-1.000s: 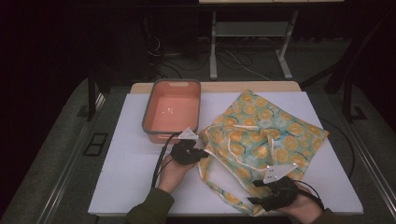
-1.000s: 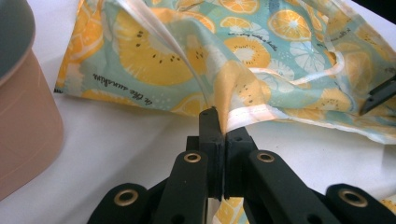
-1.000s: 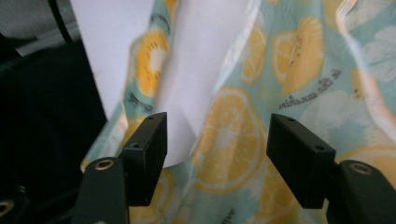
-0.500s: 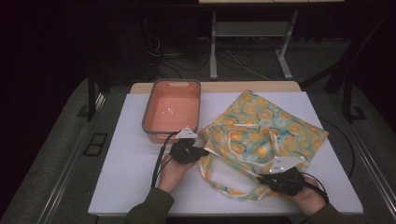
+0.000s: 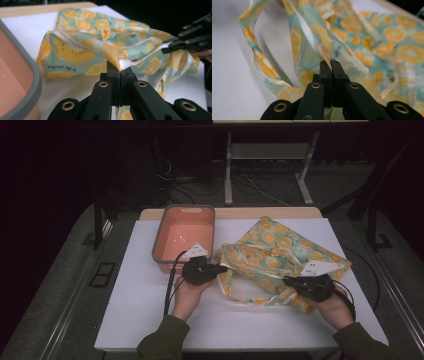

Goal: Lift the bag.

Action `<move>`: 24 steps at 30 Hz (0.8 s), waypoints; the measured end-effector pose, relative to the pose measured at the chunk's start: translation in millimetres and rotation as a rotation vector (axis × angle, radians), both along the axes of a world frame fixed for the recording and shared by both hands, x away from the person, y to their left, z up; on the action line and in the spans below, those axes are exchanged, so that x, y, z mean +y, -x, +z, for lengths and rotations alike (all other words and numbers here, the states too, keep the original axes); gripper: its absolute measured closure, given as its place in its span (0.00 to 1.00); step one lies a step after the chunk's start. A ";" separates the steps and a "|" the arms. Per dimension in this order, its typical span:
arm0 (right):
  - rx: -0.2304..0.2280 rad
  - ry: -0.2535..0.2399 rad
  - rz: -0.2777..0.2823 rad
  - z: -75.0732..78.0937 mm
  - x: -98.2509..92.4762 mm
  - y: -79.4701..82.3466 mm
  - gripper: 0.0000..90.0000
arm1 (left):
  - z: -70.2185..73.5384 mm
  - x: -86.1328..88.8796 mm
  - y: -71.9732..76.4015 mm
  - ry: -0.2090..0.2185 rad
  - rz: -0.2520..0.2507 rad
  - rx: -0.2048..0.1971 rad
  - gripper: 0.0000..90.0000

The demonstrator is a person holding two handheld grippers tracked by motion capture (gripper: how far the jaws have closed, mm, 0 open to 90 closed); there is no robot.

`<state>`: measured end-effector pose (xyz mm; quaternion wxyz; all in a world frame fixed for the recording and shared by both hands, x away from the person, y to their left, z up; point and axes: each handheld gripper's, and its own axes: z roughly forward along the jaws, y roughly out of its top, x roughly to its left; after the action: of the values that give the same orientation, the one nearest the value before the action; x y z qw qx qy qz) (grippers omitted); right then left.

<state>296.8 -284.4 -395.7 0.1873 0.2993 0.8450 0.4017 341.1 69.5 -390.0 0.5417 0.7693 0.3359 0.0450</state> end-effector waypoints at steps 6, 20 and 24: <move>-0.052 -0.062 -0.025 19.0 -5.4 -8.2 0.99 | 16.8 -3.5 0.7 0.023 -0.003 -0.046 0.99; -0.207 -0.164 -0.029 72.9 -13.0 -0.1 0.99 | 70.9 -0.1 10.8 0.116 -0.008 -0.189 0.99; -0.175 -0.167 -0.068 64.2 -18.7 -15.6 0.99 | 60.3 -5.6 -2.8 0.095 0.007 -0.161 0.99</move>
<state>312.4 -303.1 -331.4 0.2482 0.3064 0.7784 0.4884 343.8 63.9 -329.7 0.6028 0.7353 0.2956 0.0924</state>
